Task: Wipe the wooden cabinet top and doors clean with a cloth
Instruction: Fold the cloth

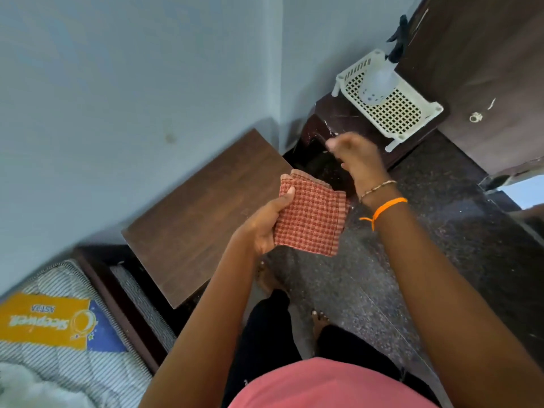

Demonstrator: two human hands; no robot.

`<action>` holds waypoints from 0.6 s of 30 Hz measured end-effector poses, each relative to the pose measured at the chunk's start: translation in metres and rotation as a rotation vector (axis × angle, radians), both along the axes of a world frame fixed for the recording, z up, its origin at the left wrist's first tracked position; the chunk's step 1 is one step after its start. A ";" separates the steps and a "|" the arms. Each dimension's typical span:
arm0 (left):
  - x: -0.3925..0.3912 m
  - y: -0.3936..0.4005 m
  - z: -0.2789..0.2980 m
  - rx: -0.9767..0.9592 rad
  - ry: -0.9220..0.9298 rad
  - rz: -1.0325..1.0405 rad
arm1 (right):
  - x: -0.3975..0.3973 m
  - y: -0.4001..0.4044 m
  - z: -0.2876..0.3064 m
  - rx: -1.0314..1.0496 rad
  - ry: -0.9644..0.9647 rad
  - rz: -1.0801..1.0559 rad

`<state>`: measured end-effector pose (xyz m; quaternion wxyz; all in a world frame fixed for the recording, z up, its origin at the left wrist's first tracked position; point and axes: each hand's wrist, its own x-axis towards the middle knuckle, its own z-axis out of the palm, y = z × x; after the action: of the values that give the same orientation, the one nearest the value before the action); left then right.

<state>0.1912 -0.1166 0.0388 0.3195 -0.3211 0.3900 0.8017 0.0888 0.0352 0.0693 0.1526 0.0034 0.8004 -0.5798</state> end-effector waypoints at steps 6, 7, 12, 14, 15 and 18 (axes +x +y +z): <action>-0.045 -0.020 -0.009 0.064 -0.020 0.095 | 0.012 0.005 -0.027 -0.335 -0.818 0.087; -0.051 -0.021 -0.008 0.067 -0.025 0.083 | 0.016 0.004 -0.029 -0.470 -0.850 0.095; -0.089 -0.020 -0.005 -0.055 -0.097 -0.146 | -0.007 0.006 -0.046 -0.736 -0.852 0.083; -0.106 -0.016 -0.006 -0.127 -0.131 -0.199 | -0.022 0.011 -0.054 -0.778 -0.914 0.063; -0.119 -0.010 -0.005 -0.146 -0.134 -0.220 | -0.035 0.017 -0.060 -0.777 -0.919 0.048; -0.139 -0.001 -0.009 -0.115 -0.053 -0.176 | -0.061 0.022 -0.060 -0.680 -0.848 0.050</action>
<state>0.0520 -0.1177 0.0297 0.3798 -0.3245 0.4534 0.7382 0.0281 0.0577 0.0091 0.4684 0.1684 0.4360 -0.7498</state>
